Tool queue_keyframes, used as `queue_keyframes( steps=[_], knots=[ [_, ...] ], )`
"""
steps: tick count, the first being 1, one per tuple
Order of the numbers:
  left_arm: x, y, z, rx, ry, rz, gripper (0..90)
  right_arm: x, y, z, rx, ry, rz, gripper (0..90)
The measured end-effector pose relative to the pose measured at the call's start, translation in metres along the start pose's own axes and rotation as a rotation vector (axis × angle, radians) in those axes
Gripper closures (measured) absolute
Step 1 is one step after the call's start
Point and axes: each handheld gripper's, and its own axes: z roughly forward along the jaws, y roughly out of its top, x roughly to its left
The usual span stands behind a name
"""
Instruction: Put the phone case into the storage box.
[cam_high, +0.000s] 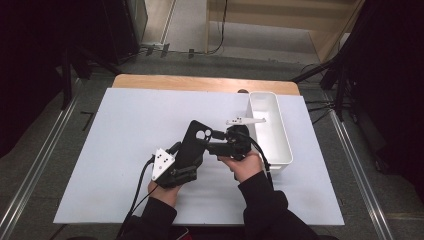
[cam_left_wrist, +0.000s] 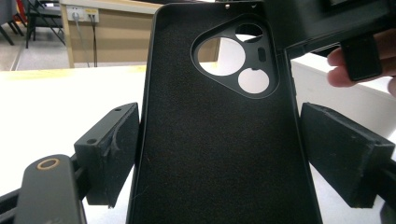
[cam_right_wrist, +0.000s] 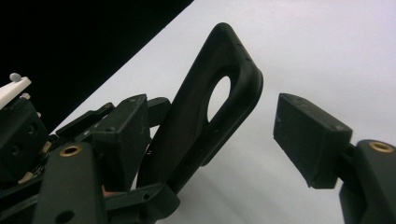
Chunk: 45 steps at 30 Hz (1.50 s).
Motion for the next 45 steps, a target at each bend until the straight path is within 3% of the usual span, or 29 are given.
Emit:
queue_keyframes(
  steps=[6, 11, 20, 24, 33, 36, 42, 45],
  knots=[
    [-0.001, 0.001, -0.001, -0.01, -0.009, 0.001, 14.4, -0.002, 0.002, 0.007, 0.007, 0.019, 0.021, 33.7],
    [-0.002, 0.0, -0.002, -0.009, -0.009, -0.003, 14.4, -0.005, 0.004, 0.009, 0.015, 0.032, 0.066, 41.7],
    [-0.003, -0.002, -0.002, -0.029, -0.012, 0.019, 14.2, -0.006, 0.011, 0.005, -0.008, 0.033, 0.121, 68.0],
    [-0.003, -0.001, -0.002, -0.031, -0.015, 0.035, 14.1, -0.007, 0.012, 0.002, -0.002, 0.04, 0.131, 69.2],
    [-0.003, -0.001, 0.0, -0.02, -0.03, 0.027, 13.6, -0.007, 0.013, 0.0, 0.001, 0.05, 0.151, 72.4],
    [-0.004, 0.0, -0.001, -0.01, -0.02, 0.059, 13.3, -0.006, 0.013, -0.002, -0.002, 0.055, 0.153, 73.4],
    [-0.002, 0.006, 0.0, -0.007, -0.043, 0.072, 12.9, 0.0, 0.016, -0.007, -0.015, 0.067, 0.15, 74.6],
    [-0.001, 0.006, 0.001, 0.01, -0.065, 0.06, 12.4, 0.003, 0.016, -0.008, -0.016, 0.065, 0.133, 74.7]
  ],
)
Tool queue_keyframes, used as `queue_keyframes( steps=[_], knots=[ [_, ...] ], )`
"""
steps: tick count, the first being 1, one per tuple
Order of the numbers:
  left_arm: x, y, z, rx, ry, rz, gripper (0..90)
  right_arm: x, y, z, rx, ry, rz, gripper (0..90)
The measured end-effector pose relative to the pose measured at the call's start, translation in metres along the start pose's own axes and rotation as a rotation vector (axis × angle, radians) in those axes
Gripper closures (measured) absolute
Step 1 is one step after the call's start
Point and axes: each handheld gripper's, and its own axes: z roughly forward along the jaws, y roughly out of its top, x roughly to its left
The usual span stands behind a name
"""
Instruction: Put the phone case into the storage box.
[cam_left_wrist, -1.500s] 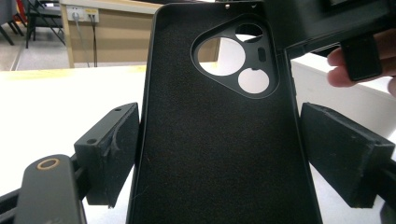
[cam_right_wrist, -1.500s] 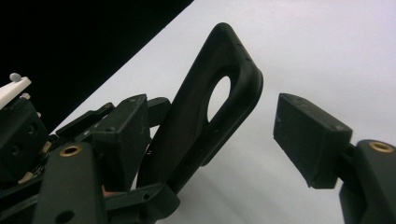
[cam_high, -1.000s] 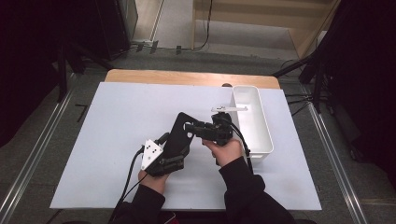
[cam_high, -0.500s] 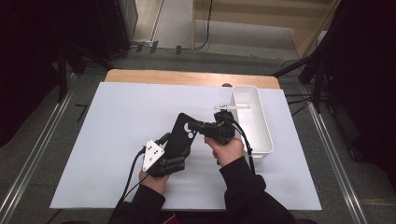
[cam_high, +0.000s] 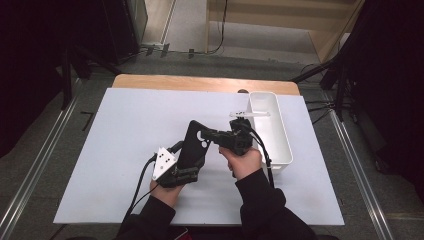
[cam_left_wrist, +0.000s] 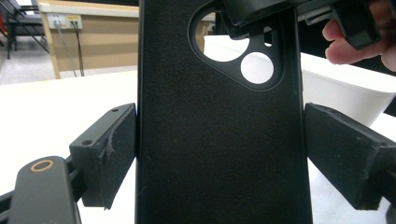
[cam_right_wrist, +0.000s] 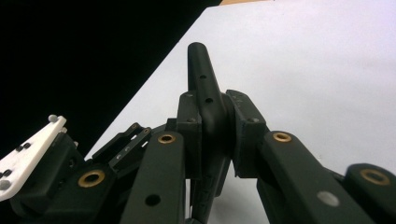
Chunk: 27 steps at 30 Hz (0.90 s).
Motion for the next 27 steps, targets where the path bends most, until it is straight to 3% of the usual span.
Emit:
queue_keyframes(
  steps=[8, 12, 16, 19, 23, 27],
  knots=[
    [-0.001, 0.007, 0.002, 0.054, -0.031, 0.016, 10.2, -0.001, 0.0, -0.002, -0.003, -0.015, -0.015, 74.8],
    [0.003, 0.011, 0.0, 0.052, -0.058, -0.016, 10.2, -0.002, 0.002, -0.005, -0.014, -0.029, -0.027, 74.8],
    [0.007, 0.014, 0.001, 0.085, -0.096, -0.034, 10.3, -0.002, 0.003, -0.008, -0.021, -0.039, -0.038, 74.8],
    [0.01, 0.016, 0.001, 0.085, -0.117, -0.033, 10.3, -0.002, 0.003, -0.01, -0.031, -0.061, -0.07, 74.8],
    [0.015, 0.018, 0.0, 0.093, -0.155, -0.06, 10.3, -0.001, 0.004, -0.013, -0.035, -0.075, -0.113, 74.8],
    [0.021, 0.02, 0.003, 0.15, -0.191, -0.084, 10.3, -0.003, 0.004, -0.015, -0.036, -0.08, -0.132, 74.8]
  ],
)
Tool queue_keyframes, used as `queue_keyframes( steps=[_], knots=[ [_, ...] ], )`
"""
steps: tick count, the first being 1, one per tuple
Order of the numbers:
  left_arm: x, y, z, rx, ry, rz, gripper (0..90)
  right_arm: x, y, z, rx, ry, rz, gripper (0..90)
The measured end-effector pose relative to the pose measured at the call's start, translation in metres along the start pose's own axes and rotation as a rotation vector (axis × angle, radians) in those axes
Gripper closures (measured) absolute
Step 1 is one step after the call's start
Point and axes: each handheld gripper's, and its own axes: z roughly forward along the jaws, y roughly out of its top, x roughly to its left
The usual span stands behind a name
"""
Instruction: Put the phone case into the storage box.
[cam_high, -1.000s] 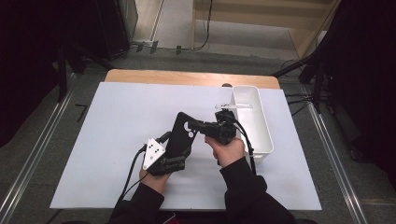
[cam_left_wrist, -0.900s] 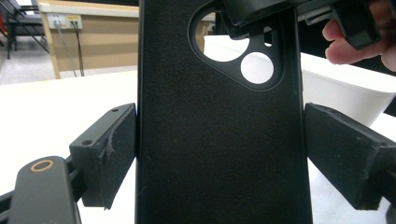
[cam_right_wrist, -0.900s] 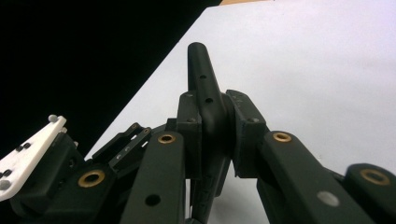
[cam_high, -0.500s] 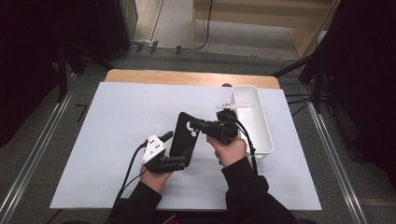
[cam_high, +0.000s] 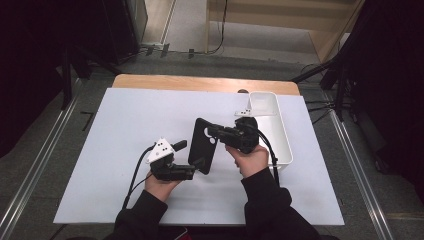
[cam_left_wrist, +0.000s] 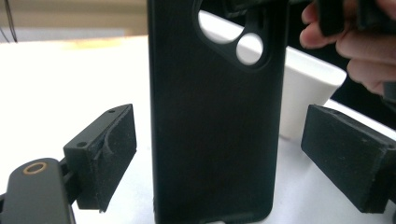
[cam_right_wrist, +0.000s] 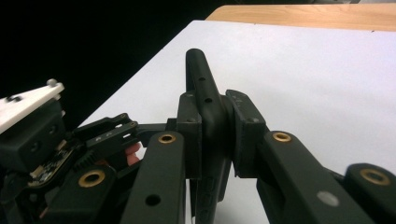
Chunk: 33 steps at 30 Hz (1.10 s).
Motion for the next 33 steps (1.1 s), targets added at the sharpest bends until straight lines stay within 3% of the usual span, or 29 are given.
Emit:
queue_keyframes(
  steps=[4, 13, 17, 22, 33],
  knots=[
    [0.005, 0.005, -0.003, 0.015, -0.059, 0.005, 10.3, -0.003, 0.0, -0.002, -0.008, 0.013, -0.019, 74.7],
    [0.011, 0.014, -0.013, 0.032, -0.114, 0.034, 10.4, -0.008, 0.001, -0.007, -0.002, 0.063, -0.046, 74.7],
    [0.014, 0.019, -0.018, 0.031, -0.161, 0.023, 10.4, -0.008, 0.0, -0.008, 0.0, 0.069, -0.091, 74.8],
    [0.017, 0.026, -0.023, 0.047, -0.19, 0.011, 10.8, -0.01, 0.0, -0.009, 0.006, 0.101, -0.134, 74.8],
    [0.022, 0.037, -0.027, 0.07, -0.234, 0.055, 14.4, -0.012, 0.0, -0.014, 0.024, 0.168, -0.26, 74.8]
  ],
)
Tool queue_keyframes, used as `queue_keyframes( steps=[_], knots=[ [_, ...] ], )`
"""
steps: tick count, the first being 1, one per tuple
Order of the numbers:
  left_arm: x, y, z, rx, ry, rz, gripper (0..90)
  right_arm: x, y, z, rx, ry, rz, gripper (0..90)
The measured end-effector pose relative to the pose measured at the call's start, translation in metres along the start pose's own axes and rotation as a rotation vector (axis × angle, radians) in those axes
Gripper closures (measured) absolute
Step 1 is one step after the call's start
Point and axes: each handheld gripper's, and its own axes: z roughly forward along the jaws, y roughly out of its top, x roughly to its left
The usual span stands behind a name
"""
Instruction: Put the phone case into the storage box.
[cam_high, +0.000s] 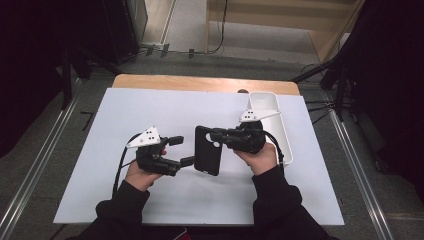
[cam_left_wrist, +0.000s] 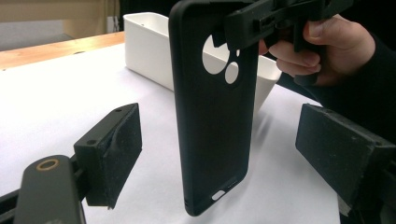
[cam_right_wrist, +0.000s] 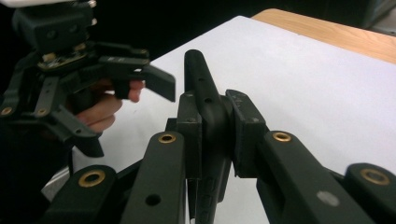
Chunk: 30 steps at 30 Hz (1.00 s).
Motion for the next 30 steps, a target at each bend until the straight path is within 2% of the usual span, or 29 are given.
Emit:
queue_keyframes(
  steps=[5, 9, 14, 18, 19, 26, 30],
  knots=[
    [-0.001, 0.007, 0.003, 0.029, -0.026, 0.037, 14.3, -0.001, 0.0, -0.003, 0.009, 0.03, -0.042, 74.8],
    [-0.001, 0.012, 0.005, 0.045, -0.06, 0.045, 14.3, -0.003, 0.0, -0.005, 0.021, 0.073, -0.054, 74.8],
    [0.001, 0.015, 0.006, 0.054, -0.094, 0.087, 14.4, -0.004, 0.001, -0.008, 0.028, 0.116, -0.074, 74.8],
    [0.006, 0.016, 0.006, 0.044, -0.116, 0.079, 14.3, -0.003, 0.001, -0.008, 0.039, 0.153, -0.11, 74.8],
    [0.006, 0.016, 0.005, 0.04, -0.107, 0.087, 14.3, -0.002, 0.001, -0.007, 0.041, 0.16, -0.12, 74.8],
    [0.004, 0.015, 0.005, 0.041, -0.14, 0.1, 14.1, 0.0, 0.0, -0.003, 0.061, 0.207, -0.126, 74.8],
    [0.002, 0.016, 0.005, 0.023, -0.146, 0.099, 14.2, 0.0, 0.0, -0.002, 0.062, 0.221, -0.133, 74.8]
  ],
)
